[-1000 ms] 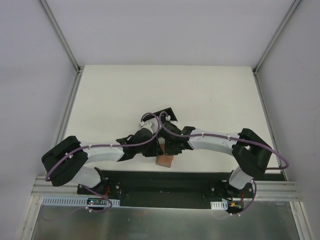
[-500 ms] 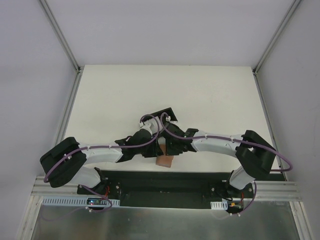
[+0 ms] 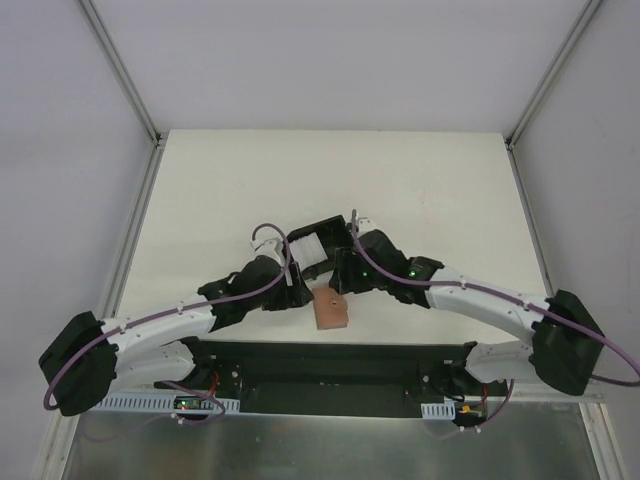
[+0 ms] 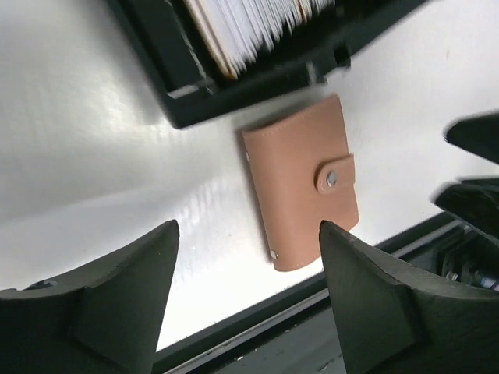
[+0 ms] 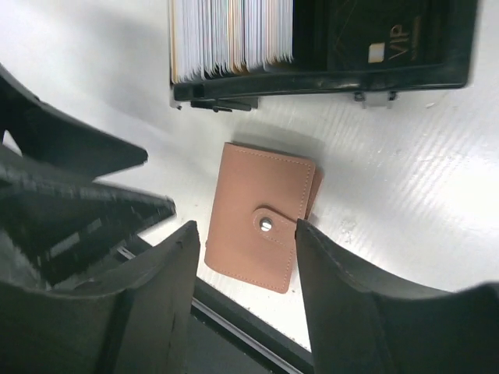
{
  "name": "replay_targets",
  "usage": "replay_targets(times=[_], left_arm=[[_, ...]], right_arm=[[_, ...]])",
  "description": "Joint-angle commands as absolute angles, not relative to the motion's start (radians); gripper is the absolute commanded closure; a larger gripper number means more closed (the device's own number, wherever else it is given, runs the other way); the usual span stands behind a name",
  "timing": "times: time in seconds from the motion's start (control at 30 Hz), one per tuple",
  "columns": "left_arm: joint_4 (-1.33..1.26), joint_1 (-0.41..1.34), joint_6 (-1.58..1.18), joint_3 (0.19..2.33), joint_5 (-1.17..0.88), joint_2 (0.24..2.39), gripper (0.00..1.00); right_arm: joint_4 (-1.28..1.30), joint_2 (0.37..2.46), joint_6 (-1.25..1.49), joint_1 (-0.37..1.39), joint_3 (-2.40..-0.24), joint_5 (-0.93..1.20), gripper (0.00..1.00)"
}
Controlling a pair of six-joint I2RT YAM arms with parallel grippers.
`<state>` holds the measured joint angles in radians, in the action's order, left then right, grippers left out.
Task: Put the credit cards into the card holder
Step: Close the card holder at the corner of the board, then reset both arms
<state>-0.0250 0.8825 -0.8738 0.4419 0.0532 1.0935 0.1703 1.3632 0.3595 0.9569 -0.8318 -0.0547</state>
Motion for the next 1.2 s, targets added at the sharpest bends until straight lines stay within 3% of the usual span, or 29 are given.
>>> replay_targets(times=[0.0,0.07,0.17,0.37,0.5,0.67,0.87,1.17], left_arm=[[0.089,0.804,-0.836,0.416,0.120,0.976,0.23],[0.126,0.746,-0.824,0.411,0.112,0.934,0.13],[0.178,0.642,-0.804,0.410,0.092,0.878,0.01],[0.222,0.414,-0.821,0.410,0.002,0.808,0.01],[0.264,0.393,-0.815,0.445,0.031,0.819,0.01],[0.296,0.393,-0.802,0.471,0.057,0.830,0.01],[0.298,0.393,-0.793,0.466,0.090,0.807,0.01],[0.296,0.393,-0.746,0.463,0.098,0.804,0.01]], right_arm=[[0.152,1.194,0.317,0.917,-0.749,-0.095,0.41],[0.167,1.126,0.334,0.875,-0.697,-0.132,0.27],[0.215,1.026,0.351,0.764,-0.631,-0.159,0.20],[0.271,0.913,0.308,0.491,-0.574,-0.123,0.02],[0.354,0.922,0.262,0.322,-0.612,-0.153,0.04],[0.388,0.896,0.189,0.273,-0.623,-0.338,0.04],[0.160,0.841,0.065,0.273,-0.450,-0.538,0.04],[-0.091,0.943,-0.098,0.258,-0.424,-0.610,0.04]])
